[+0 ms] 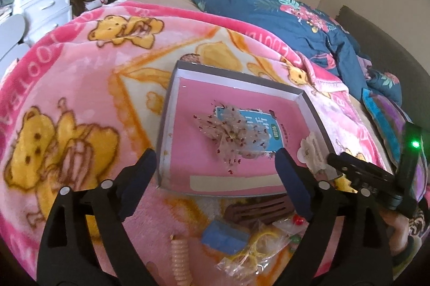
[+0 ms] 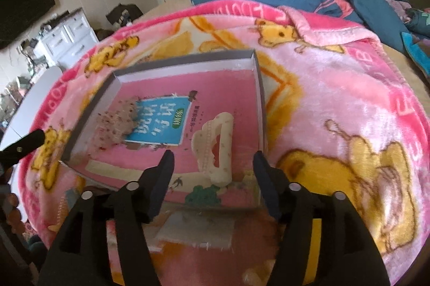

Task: Organize jewelry
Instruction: 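Place the bow in the box with the left tool while the right tool places the claw clip, then withdraw both tools from the box toward the remaining jewelry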

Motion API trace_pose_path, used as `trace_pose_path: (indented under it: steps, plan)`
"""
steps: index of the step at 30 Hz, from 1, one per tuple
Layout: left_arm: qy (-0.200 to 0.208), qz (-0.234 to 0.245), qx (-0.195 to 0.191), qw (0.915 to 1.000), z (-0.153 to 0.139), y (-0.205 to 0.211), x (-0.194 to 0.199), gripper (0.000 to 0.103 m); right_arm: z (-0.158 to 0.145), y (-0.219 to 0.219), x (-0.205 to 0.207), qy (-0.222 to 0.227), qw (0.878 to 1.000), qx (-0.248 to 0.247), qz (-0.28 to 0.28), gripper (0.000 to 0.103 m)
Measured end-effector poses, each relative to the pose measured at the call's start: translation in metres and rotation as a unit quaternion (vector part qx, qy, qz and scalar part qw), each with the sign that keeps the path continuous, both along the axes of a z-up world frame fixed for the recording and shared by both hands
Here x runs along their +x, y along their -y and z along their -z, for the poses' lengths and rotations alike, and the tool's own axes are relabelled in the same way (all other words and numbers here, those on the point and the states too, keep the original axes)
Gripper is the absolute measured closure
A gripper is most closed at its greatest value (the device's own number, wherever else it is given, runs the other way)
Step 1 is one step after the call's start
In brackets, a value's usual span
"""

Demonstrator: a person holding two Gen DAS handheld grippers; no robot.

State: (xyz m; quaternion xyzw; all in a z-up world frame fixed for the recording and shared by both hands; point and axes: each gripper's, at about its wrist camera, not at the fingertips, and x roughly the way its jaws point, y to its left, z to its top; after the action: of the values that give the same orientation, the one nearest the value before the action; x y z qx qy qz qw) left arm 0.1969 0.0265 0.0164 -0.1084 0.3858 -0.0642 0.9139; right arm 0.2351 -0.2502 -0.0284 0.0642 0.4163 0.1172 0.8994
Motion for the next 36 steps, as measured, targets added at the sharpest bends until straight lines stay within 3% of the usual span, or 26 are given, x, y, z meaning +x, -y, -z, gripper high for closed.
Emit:
trace_pose_path:
  steps: [3,6,22,36]
  plan:
    - [0.008,-0.008,-0.004,0.9999,-0.008,-0.004,-0.009,0.010,-0.016,0.006,-0.015,0.022,1.000,0.005,0.005,0.030]
    - [0.016,-0.009,-0.004,0.9998,-0.017,-0.005,-0.017,0.009,-0.034,0.009,-0.029,0.043,0.999,0.007,0.004,0.021]
    - [0.061,-0.016,0.002,0.9980,-0.061,-0.011,-0.067,0.009,-0.099,0.013,-0.106,0.125,0.992,0.015,-0.013,0.021]
    - [0.062,-0.006,0.023,0.9978,-0.064,-0.006,-0.095,0.009,-0.102,0.002,-0.143,0.127,0.991,0.013,-0.043,0.020]
